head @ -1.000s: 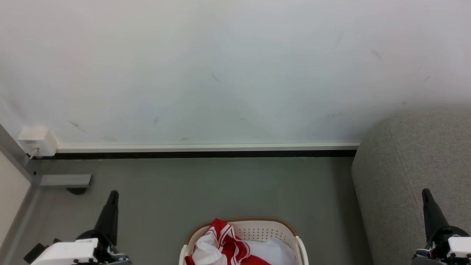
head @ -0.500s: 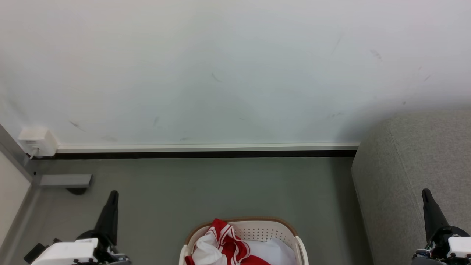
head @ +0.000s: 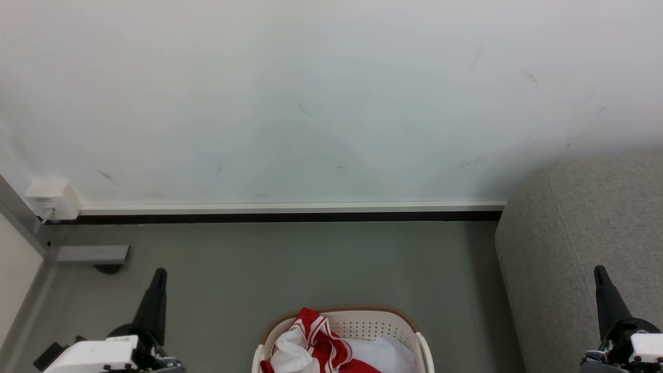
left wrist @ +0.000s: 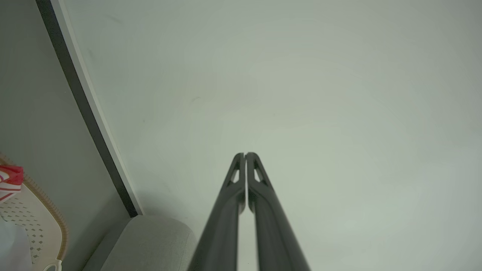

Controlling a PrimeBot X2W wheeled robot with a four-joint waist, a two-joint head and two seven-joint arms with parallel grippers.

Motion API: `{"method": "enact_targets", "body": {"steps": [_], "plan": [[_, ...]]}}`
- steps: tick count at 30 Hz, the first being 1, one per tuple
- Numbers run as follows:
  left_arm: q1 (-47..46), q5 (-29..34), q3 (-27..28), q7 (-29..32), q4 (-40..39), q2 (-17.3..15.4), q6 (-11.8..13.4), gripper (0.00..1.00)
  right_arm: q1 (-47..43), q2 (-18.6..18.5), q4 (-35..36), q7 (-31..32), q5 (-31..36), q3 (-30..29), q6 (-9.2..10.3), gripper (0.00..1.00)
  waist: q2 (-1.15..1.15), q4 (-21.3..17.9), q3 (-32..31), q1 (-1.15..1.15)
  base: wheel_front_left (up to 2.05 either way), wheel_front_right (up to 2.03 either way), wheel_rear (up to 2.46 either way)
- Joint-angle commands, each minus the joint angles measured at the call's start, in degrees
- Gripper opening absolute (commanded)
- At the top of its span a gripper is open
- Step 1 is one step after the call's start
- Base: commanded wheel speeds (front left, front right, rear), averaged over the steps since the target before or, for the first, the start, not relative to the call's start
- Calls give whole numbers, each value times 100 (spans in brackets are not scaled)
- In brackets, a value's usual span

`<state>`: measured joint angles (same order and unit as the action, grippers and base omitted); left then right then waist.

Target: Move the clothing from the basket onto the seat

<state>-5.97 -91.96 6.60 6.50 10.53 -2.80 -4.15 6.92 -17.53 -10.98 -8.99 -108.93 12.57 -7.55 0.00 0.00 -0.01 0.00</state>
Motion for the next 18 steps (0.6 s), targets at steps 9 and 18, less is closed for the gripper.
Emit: {"method": "enact_targets", "body": {"steps": [9,18], "plan": [[-27,-82,9,17,-16,-16,-6,0,11,-29,18,-15,-30,1,14,0,0,0,0,0,0,0,0],[-27,-82,9,17,-16,-16,-6,0,11,-29,18,-15,-30,1,14,0,0,0,0,0,0,0,0]]}}
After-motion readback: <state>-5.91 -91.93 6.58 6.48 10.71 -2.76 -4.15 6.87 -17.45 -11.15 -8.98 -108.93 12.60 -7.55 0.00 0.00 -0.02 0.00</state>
